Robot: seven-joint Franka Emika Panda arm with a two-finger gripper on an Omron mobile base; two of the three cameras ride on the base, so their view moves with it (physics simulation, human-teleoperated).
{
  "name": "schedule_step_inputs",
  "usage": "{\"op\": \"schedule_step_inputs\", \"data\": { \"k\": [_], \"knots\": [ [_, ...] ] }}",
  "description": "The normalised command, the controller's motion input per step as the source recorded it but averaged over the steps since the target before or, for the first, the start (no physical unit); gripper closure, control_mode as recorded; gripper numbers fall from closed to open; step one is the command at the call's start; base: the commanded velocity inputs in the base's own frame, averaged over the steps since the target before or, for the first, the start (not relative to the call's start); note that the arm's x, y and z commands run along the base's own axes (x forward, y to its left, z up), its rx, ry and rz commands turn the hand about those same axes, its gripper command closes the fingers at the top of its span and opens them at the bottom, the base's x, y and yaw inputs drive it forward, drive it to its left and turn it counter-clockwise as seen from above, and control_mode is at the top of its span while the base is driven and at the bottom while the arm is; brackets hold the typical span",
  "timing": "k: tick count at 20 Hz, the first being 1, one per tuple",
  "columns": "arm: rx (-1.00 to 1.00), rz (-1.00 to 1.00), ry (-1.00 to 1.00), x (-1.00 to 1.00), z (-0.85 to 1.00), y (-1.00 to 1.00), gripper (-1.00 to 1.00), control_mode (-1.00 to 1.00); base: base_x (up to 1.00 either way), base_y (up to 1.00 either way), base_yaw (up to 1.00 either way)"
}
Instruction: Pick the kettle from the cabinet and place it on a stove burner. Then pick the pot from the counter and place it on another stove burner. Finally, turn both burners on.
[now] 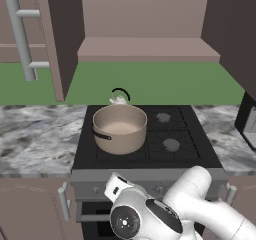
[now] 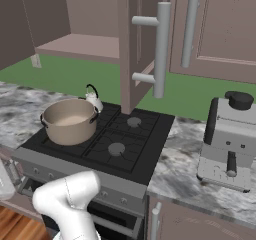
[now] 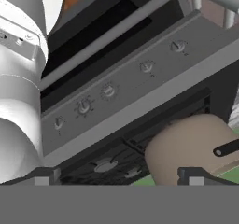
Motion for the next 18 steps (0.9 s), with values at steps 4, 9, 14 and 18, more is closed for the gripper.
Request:
{"op": "schedule_step_inputs", "data": {
  "k": [4, 9, 14, 18],
  "knots": [
    [-0.08, 0.00, -0.15, 0.00, -0.43, 0.00, -1.00, -1.00, 0.00, 0.00, 0.00],
    [-0.09, 0.00, -0.06, 0.00, -0.33, 0.00, -1.00, -1.00, 0.00, 0.00, 0.00],
    [-0.05, 0.00, 0.00, 0.00, -0.24, 0.00, -1.00, -1.00, 0.00, 0.00, 0.00],
    [-0.03, 0.00, 0.00, 0.04, -0.12, 0.00, -1.00, -1.00, 0.00, 0.00, 0.00]
  ]
}}
